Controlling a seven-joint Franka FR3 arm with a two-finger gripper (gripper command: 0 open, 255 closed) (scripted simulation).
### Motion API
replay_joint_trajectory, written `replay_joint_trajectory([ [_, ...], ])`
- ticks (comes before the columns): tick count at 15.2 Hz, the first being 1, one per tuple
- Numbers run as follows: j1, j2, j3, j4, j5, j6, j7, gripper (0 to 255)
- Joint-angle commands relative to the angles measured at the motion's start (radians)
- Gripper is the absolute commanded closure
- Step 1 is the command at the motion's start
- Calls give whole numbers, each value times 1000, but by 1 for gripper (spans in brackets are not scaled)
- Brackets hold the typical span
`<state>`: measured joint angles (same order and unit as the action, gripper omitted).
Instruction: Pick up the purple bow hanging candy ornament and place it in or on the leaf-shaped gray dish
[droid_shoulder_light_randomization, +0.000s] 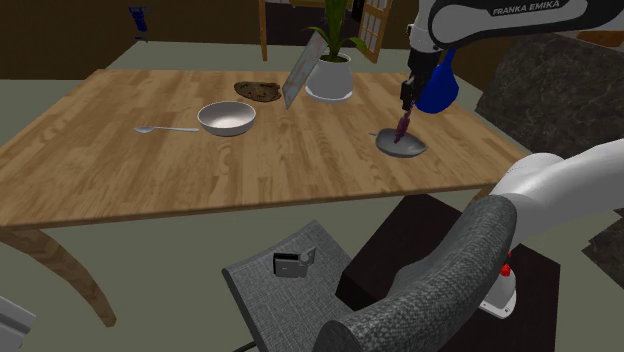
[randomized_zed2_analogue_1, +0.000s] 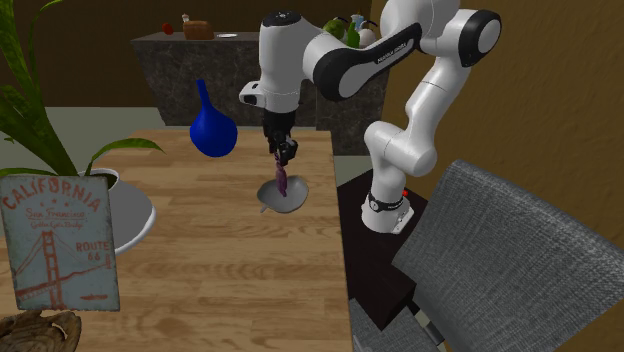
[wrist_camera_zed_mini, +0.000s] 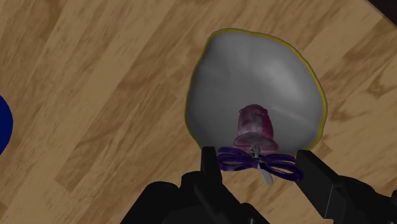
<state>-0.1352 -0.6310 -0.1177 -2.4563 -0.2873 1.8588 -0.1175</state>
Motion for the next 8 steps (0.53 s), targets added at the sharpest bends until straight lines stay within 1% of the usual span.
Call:
replay_joint_trajectory([
  [1, 0, 0, 0, 0, 0, 0, 0, 255],
  [2, 0, 0, 0, 0, 0, 0, 0, 0],
  [7, 0, 0, 0, 0, 0, 0, 0, 0],
  [8, 3, -3, 7, 30, 6, -34, -2, 0],
])
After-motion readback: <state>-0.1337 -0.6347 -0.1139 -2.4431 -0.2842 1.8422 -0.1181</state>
